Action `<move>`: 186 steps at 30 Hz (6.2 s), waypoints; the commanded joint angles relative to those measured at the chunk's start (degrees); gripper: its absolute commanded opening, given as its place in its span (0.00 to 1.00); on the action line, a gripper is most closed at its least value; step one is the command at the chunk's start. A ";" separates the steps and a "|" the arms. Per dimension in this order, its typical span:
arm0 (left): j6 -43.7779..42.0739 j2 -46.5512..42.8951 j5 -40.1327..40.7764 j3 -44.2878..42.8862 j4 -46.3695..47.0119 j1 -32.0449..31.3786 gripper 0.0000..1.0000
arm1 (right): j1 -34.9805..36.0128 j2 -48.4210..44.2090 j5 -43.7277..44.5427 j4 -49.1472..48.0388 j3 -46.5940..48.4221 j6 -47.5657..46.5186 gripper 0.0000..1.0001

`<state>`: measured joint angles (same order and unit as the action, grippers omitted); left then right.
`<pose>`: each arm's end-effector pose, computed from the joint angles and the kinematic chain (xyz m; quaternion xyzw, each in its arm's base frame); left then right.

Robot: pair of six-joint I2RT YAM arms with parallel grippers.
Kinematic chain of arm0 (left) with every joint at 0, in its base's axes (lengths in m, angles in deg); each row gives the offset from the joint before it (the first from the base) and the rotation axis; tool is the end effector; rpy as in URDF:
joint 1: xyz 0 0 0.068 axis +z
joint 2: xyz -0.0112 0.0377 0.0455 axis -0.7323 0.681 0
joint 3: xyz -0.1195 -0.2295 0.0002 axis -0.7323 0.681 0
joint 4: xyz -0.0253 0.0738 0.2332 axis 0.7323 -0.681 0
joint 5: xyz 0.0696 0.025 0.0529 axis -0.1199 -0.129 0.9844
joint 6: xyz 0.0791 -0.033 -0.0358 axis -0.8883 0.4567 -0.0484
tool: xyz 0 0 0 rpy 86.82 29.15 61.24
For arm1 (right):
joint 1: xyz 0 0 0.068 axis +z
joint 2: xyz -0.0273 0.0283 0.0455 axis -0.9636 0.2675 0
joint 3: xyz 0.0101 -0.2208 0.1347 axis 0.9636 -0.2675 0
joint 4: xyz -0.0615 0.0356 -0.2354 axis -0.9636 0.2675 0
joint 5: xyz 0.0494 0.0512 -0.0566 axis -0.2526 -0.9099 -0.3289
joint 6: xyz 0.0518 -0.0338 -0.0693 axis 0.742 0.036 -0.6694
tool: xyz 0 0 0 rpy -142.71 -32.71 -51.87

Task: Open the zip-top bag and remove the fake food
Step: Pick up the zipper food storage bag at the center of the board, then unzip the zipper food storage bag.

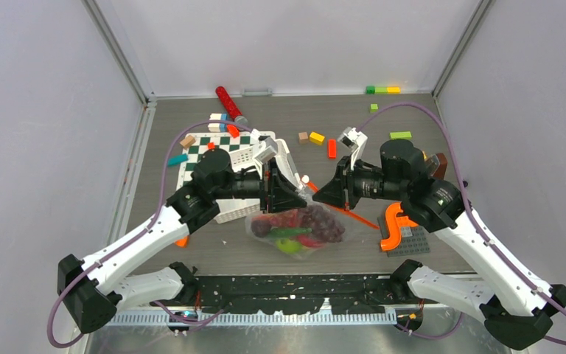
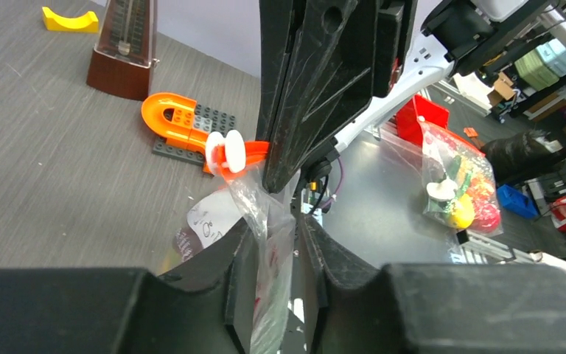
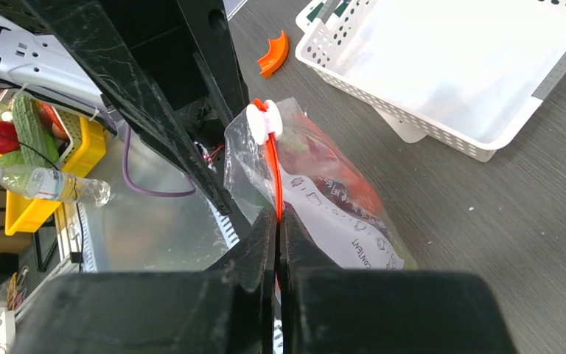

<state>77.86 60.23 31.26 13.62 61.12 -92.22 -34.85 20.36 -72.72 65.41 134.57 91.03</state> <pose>0.1471 -0.2285 0.3535 0.3561 0.6243 -0.5913 0.3658 0.1402 0.1669 0.3703 -0.2827 0.7653 0.4368 0.3790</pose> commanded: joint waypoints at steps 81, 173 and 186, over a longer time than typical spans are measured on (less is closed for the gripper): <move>1.32 3.03 -7.66 -5.59 5.77 -2.32 0.00 | 0.15 -0.30 -12.79 -3.02 2.57 -3.67 0.11; -27.89 -10.86 26.04 -15.88 -35.21 7.02 0.00 | 0.16 -11.85 5.20 16.31 -4.01 -3.50 0.00; -27.14 -10.55 24.71 -15.30 -34.26 7.09 0.00 | 0.15 -9.32 4.76 19.10 -1.85 -5.32 0.00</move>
<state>50.74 50.18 55.83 -1.09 22.04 -85.91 -34.69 10.83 -68.04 82.39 129.43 87.36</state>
